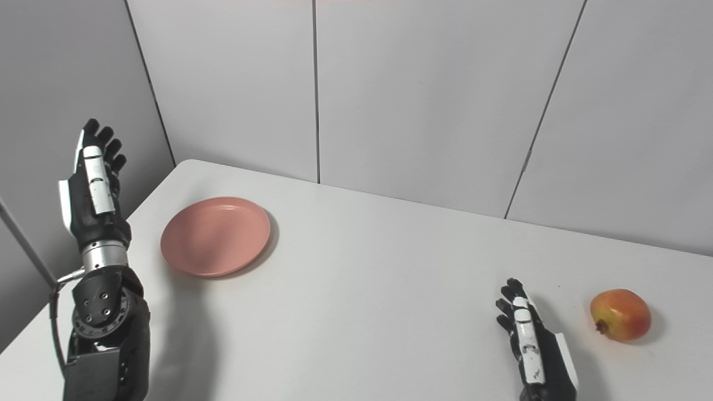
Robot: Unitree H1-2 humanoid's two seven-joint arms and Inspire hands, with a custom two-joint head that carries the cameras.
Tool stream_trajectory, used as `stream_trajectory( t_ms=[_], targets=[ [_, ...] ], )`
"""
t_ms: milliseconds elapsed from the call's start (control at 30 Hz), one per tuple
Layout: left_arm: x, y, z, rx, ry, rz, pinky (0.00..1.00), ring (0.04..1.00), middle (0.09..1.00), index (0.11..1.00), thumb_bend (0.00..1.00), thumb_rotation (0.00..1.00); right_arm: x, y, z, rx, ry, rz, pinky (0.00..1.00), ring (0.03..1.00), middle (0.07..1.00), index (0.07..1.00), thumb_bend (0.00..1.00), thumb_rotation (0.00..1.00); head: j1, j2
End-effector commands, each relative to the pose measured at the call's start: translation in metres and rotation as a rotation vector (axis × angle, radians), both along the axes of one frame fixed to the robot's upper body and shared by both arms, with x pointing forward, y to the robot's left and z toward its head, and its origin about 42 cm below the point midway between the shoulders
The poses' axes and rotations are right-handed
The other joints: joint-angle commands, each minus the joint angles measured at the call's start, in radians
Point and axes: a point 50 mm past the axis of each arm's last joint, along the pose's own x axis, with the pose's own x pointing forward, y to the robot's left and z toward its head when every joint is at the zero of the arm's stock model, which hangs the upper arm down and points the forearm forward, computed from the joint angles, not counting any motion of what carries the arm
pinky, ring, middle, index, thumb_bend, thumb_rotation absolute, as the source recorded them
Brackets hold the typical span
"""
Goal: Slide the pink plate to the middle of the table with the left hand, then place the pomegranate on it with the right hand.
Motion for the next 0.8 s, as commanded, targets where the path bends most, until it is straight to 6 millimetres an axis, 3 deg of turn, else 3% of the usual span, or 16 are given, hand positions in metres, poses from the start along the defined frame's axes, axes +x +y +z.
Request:
stream_trajectory(
  t_ms=[0,767],
  targets=[
    [0.001,0.005,0.015,0.017,-0.072,0.005,0.93,0.925,0.925,0.901,0.46,1.0,0.003,0.0,0.015,0.01,-0.087,0.006,0.94,0.923,0.936,0.932,0.16,1.0,0.0,0.001],
    [0.014,0.022,-0.022,-0.144,-0.008,-0.098,0.97,0.952,0.949,0.915,0.41,1.0,0.003,-0.001,0.015,0.005,-0.095,0.005,0.94,0.92,0.936,0.933,0.16,1.0,0.006,0.001]
  ],
)
